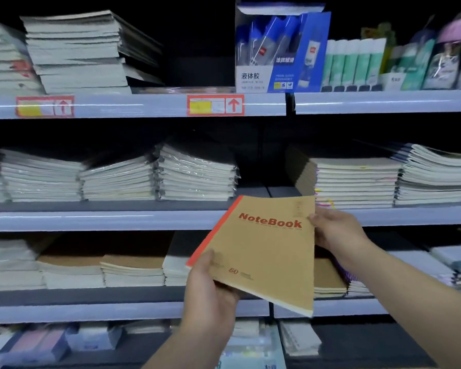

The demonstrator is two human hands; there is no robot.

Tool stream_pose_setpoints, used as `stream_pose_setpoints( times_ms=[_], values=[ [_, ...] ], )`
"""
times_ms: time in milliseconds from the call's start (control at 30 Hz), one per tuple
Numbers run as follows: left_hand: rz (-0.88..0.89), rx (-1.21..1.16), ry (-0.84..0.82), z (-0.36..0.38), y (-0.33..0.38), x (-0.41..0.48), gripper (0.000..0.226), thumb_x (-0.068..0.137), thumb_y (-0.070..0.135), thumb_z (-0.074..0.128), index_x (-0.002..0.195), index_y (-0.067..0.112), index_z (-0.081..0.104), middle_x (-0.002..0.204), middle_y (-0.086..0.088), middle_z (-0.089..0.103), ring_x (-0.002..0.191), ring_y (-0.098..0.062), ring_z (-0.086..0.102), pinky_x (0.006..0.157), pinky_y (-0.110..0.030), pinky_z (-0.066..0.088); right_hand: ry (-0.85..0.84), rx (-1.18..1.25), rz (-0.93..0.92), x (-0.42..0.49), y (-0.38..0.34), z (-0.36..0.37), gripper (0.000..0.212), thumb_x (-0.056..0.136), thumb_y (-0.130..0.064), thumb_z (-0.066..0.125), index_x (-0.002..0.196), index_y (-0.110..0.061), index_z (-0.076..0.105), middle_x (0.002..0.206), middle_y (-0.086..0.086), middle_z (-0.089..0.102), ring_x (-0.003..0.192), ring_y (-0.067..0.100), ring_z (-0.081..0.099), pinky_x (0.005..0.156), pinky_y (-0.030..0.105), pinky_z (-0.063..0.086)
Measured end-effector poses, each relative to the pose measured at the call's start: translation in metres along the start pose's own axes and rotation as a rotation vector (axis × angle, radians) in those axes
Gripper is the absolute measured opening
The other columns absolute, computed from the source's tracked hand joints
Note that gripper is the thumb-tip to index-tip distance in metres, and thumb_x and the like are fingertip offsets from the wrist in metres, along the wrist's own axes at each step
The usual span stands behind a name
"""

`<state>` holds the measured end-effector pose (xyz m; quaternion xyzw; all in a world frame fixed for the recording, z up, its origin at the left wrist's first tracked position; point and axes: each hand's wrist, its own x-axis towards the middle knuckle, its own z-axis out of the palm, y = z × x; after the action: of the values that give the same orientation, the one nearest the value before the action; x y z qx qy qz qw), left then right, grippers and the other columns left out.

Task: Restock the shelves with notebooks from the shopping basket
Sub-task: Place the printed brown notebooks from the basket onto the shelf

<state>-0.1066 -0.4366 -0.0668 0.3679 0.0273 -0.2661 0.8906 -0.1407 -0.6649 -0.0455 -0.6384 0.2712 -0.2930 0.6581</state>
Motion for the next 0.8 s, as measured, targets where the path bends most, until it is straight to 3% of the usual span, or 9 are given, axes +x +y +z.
stream_pose_setpoints(
  times_ms=[100,167,367,467,567,667,733,800],
  values=[
    [-0.059,0.006,-0.034,0.006,0.001,0.011,0.025,0.100,0.023,0.046,0.115,0.012,0.062,0.099,-0.011,0.075,0.086,-0.027,0.073,0.069,-0.041,0.057,0.091,-0.004,0.006,0.022,-0.002,0.004,0.010,0.092,-0.006,0.061,0.100,-0.007,0.067,0.086,0.010,0.071,0.069,0.019,0.066,0.058,0.026,0.051],
    [-0.084,0.000,-0.060,0.011,0.003,0.021,0.024,0.101,0.020,0.045,0.113,0.010,0.062,0.099,-0.013,0.075,0.085,-0.029,0.073,0.063,-0.040,0.059,0.148,-0.032,-0.008,0.035,-0.001,0.007,0.010,0.090,-0.007,0.065,0.100,-0.008,0.067,0.085,0.008,0.069,0.069,0.020,0.064,0.058,0.027,0.049],
    [-0.087,-0.046,-0.093,0.031,0.010,0.055,0.025,0.102,0.017,0.042,0.114,0.007,0.062,0.100,-0.013,0.074,0.086,-0.028,0.073,0.058,-0.036,0.059,0.266,-0.177,-0.075,0.062,-0.005,0.011,0.007,0.088,-0.011,0.068,0.082,-0.010,0.070,0.058,-0.003,0.065,0.044,0.008,0.059,0.036,0.013,0.040],
    [-0.098,-0.059,-0.103,0.041,0.010,0.070,0.024,0.103,0.013,0.042,0.118,0.007,0.060,0.100,-0.012,0.074,0.087,-0.027,0.073,0.059,-0.036,0.060,0.230,-0.231,-0.092,0.066,-0.007,0.012,0.008,0.090,-0.012,0.066,0.093,-0.005,0.070,0.068,0.004,0.064,0.055,0.016,0.056,0.045,0.020,0.042],
    [-0.010,-0.013,-0.131,0.052,0.009,0.083,0.032,0.101,0.006,0.043,0.127,0.022,0.053,0.105,-0.006,0.074,0.092,-0.023,0.073,0.065,-0.037,0.060,0.231,-0.437,-0.226,0.066,-0.012,0.012,0.009,0.090,-0.019,0.065,0.082,-0.017,0.069,0.075,-0.005,0.062,0.067,0.011,0.054,0.053,0.023,0.036],
    [0.100,0.127,-0.140,0.060,0.010,0.096,0.039,0.097,0.003,0.049,0.117,0.037,0.054,0.100,0.003,0.074,0.086,-0.015,0.073,0.064,-0.032,0.059,0.169,-0.652,-0.390,0.053,-0.019,0.015,0.009,0.092,-0.027,0.062,0.086,-0.025,0.067,0.087,-0.013,0.061,0.080,-0.003,0.052,0.063,0.012,0.034],
    [0.165,0.231,-0.151,0.062,0.011,0.102,0.034,0.097,0.009,0.054,0.110,0.040,0.056,0.101,0.007,0.074,0.084,-0.010,0.072,0.063,-0.027,0.058,0.085,-0.758,-0.509,0.041,-0.021,0.016,0.010,0.092,-0.034,0.059,0.090,-0.027,0.066,0.093,-0.015,0.060,0.086,-0.003,0.053,0.068,0.009,0.035],
    [0.250,0.361,-0.144,0.061,0.011,0.108,0.028,0.095,0.020,0.060,0.114,0.040,0.057,0.107,0.011,0.071,0.092,-0.008,0.070,0.075,-0.028,0.058,-0.031,-0.818,-0.617,0.027,-0.020,0.017,0.017,0.088,-0.041,0.057,0.090,-0.028,0.067,0.094,-0.016,0.060,0.091,-0.001,0.054,0.074,0.010,0.038]
  ],
)
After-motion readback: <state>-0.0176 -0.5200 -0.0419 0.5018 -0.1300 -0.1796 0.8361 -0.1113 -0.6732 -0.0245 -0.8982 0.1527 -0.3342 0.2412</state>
